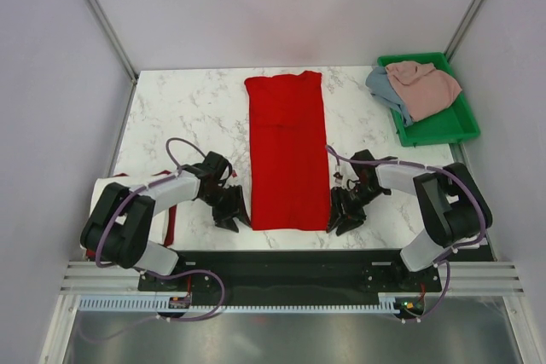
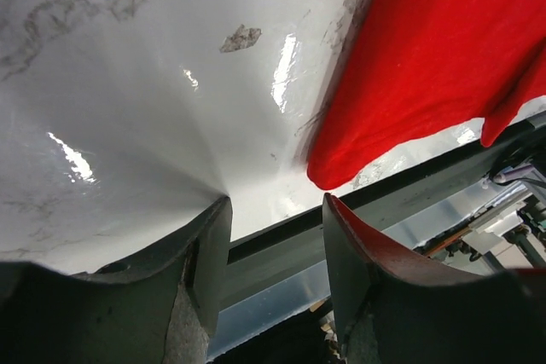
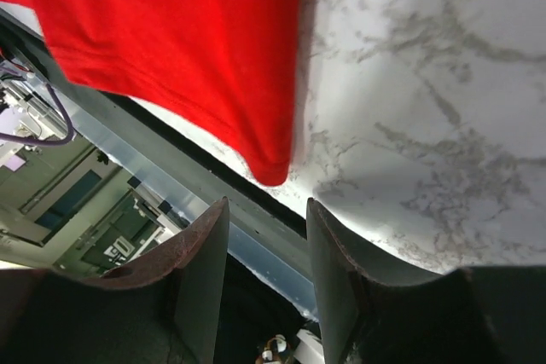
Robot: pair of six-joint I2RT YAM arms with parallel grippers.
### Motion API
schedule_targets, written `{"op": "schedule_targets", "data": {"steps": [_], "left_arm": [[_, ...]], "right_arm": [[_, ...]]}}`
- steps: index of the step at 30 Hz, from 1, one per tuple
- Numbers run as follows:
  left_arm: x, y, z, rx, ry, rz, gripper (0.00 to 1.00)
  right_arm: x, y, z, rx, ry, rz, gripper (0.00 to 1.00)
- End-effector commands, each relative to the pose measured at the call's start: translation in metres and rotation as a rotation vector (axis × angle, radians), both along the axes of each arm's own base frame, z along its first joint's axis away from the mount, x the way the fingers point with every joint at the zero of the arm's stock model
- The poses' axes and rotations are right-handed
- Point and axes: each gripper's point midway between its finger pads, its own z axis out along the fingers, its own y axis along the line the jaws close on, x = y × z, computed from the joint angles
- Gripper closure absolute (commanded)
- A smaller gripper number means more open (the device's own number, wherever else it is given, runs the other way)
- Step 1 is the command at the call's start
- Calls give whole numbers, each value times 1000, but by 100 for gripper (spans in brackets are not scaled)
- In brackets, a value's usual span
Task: Fold and stack the t-shirts
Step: Fold the tshirt
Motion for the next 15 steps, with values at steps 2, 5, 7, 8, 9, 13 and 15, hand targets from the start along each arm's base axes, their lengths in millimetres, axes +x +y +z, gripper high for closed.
{"op": "schedule_targets", "data": {"steps": [2,5,7,8,9,13,15], "left_arm": [[3,-6,-9,-14,3,25,46],[10,-12,-8,-30,-6,28,47],[17,-16,-7,-37,-18,30,47],[18,-17,-8,-39,-14,28,47],[21,-19,-7,-40,-20,26,48],[22,-21,-10,-40,-10,18,49],[22,-22,-11,-36,-9,13,51]], "right_arm": [[14,5,-5,-7,4,-19,50],[18,5,-6,-15,2,-19,51],[24,6,-6,-11,-5,-35,51],[27,7,-6,-8,-4,-43,51],[30,7,-6,-3,-3,-55,51],[36,7,-8,-2,-1,-62,52],[37,7,-9,-1,1,-63,54]]}}
